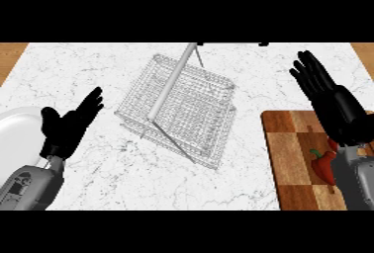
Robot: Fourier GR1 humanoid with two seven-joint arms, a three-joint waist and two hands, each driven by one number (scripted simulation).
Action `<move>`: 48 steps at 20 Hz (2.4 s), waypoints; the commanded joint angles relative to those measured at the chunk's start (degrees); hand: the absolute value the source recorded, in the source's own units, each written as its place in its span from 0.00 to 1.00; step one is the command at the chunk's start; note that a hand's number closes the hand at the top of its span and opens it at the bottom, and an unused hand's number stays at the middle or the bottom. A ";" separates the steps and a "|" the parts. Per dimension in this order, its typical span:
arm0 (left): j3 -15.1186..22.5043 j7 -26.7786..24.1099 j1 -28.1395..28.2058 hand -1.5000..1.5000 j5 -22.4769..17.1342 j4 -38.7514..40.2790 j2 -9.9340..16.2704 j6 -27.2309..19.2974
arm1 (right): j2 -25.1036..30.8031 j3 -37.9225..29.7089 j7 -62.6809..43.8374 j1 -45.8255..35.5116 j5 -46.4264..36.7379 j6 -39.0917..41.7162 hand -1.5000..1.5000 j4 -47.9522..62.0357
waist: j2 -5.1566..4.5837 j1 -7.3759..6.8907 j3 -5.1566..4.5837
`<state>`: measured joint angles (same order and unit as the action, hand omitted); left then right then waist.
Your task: Pick the tomato from the cutting board and place it in the tiered basket
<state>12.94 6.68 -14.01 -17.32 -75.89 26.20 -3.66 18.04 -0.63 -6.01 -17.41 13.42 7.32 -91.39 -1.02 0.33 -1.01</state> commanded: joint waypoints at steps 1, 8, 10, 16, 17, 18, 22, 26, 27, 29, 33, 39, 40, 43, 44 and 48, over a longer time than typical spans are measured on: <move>-0.05 -0.94 0.01 0.50 2.30 2.18 -4.31 -3.43 | 4.06 -5.17 2.61 -3.02 2.38 4.54 1.00 3.83 | 0.90 -0.33 1.01; -0.11 -4.71 11.21 0.50 4.20 0.62 -6.73 -11.98 | 19.46 -25.22 6.56 0.87 -1.77 -2.49 0.00 17.76 | -0.10 -0.82 1.14; 0.70 -5.28 11.15 0.50 5.15 0.47 -8.24 -13.35 | 17.62 -30.75 9.05 0.24 7.79 1.64 0.00 25.33 | 0.12 -0.84 1.40; 3.37 -7.23 14.00 0.50 9.08 -0.27 -12.79 -17.86 | 25.93 -34.06 22.77 -0.71 10.98 20.68 0.00 41.42 | 0.70 -1.07 1.14; 1.47 -9.72 15.62 0.50 6.97 0.83 -10.85 -14.35 | 28.16 -33.00 22.59 -0.69 9.67 23.00 0.00 42.31 | 0.69 -1.21 1.11; 2.70 -8.31 16.56 0.50 7.67 -1.49 -11.38 -15.36 | 29.79 -31.05 21.46 -1.25 6.86 22.67 0.00 43.45 | 0.68 -1.62 1.13; 2.97 -8.14 16.88 0.50 8.82 -1.23 -11.65 -16.83 | 36.66 -24.62 15.20 4.11 2.85 32.45 0.00 36.85 | 0.92 -0.67 1.01; 1.85 -8.28 15.23 0.50 8.73 -0.55 -11.42 -16.54 | 41.61 -18.98 17.23 5.74 -5.89 33.58 0.00 29.88 | 0.92 -0.38 0.96; 2.57 -8.10 16.88 0.50 8.76 -1.50 -11.86 -16.71 | 43.09 -18.59 18.40 7.91 -8.10 33.40 0.00 27.89 | 1.13 0.07 0.97; 2.00 -7.58 16.76 0.50 8.07 -1.89 -11.17 -15.63 | 43.46 -15.71 17.08 7.54 -12.98 29.54 0.00 23.72 | 1.07 -0.48 0.93; 2.13 -6.81 15.37 0.50 9.69 -0.76 -11.44 -16.36 | 40.60 -12.63 12.62 7.64 -18.79 22.07 0.00 16.85 | 1.03 -0.41 0.95; 1.09 -12.28 20.40 0.50 9.48 -0.19 -12.87 -15.57 | 34.42 -10.74 3.56 9.79 -22.73 16.47 0.00 8.85 | 1.07 -0.54 0.95; 1.29 -6.65 17.44 0.50 9.84 -2.30 -11.83 -15.40 | 34.66 -11.89 3.94 12.29 -23.48 15.92 0.00 5.83 | 1.17 0.06 0.98; 2.13 -7.19 18.88 0.50 10.71 -3.91 -12.97 -15.68 | 31.24 -8.18 2.05 11.62 -28.61 13.14 0.00 5.05 | 1.07 -0.49 1.00; 2.74 -8.51 20.64 0.50 11.51 -4.45 -13.62 -16.26 | 31.41 -8.81 2.81 13.23 -29.21 13.44 0.00 4.24 | 1.11 -0.35 1.00; 0.03 -6.26 17.53 0.50 9.93 -2.57 -12.71 -14.55 | 32.31 -5.69 -0.76 15.46 -34.76 14.07 0.00 0.92 | 1.10 0.11 0.96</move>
<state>13.19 -1.14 3.05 -6.63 -81.18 14.29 -19.26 50.42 -8.12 -3.75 -4.55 -17.60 21.26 -86.32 0.29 0.00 0.21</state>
